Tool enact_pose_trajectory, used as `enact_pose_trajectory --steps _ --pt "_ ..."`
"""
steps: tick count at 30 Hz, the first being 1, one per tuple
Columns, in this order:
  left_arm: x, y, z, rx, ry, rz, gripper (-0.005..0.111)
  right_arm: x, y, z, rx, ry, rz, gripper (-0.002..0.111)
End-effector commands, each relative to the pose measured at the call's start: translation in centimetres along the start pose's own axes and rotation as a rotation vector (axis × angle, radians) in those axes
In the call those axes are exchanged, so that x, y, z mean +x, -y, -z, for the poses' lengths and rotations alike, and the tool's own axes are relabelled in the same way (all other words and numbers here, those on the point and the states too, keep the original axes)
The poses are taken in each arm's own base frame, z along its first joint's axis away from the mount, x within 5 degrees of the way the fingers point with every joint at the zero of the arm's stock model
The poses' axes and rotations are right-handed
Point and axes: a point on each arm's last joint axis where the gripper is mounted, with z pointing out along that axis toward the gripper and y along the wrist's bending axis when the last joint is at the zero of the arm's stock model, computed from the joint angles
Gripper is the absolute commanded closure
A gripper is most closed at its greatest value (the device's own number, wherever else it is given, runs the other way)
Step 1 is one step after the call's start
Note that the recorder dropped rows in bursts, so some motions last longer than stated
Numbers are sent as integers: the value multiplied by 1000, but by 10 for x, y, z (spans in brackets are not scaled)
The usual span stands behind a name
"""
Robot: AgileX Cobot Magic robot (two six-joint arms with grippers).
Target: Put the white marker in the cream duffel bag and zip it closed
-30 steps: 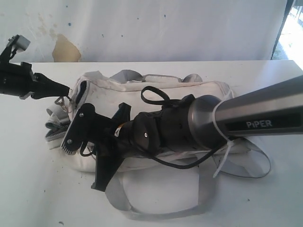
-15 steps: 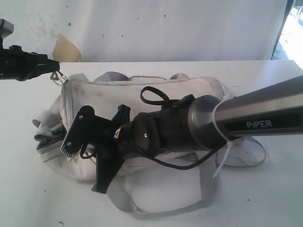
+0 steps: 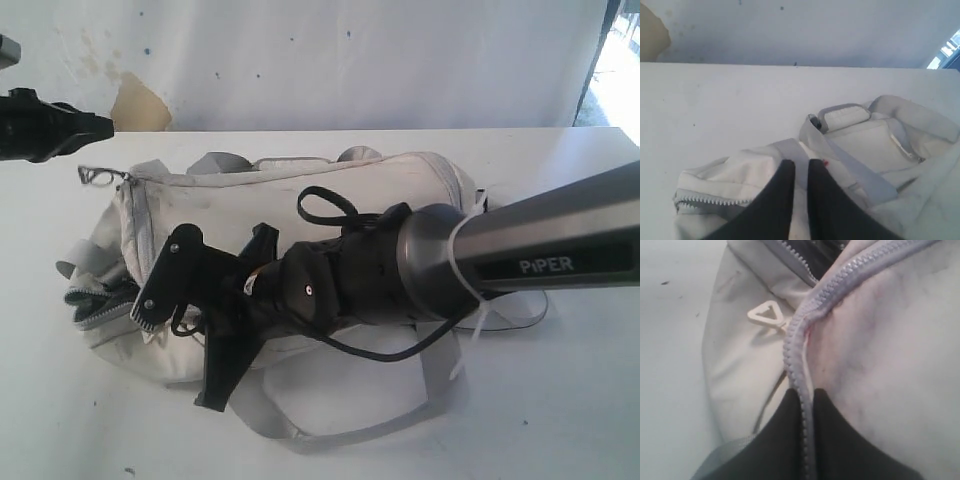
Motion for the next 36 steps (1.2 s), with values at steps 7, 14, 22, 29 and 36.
enact_pose_trajectory --steps 7,14,22,29,36 --pt "-6 17 15 87 -95 -108 50 -14 10 7 38 54 -152 46" --pt "-21 34 51 -68 -240 -85 64 -38 25 39 72 173 -477 43" --pt "-29 43 88 -310 -344 102 65 -33 42 81 -67 40 -757 51" --pt "-24 56 113 -386 -458 169 94 6 86 142 -9 -185 -832 63" --pt "4 77 100 -420 -574 69 107 76 122 204 262 -496 -971 109"
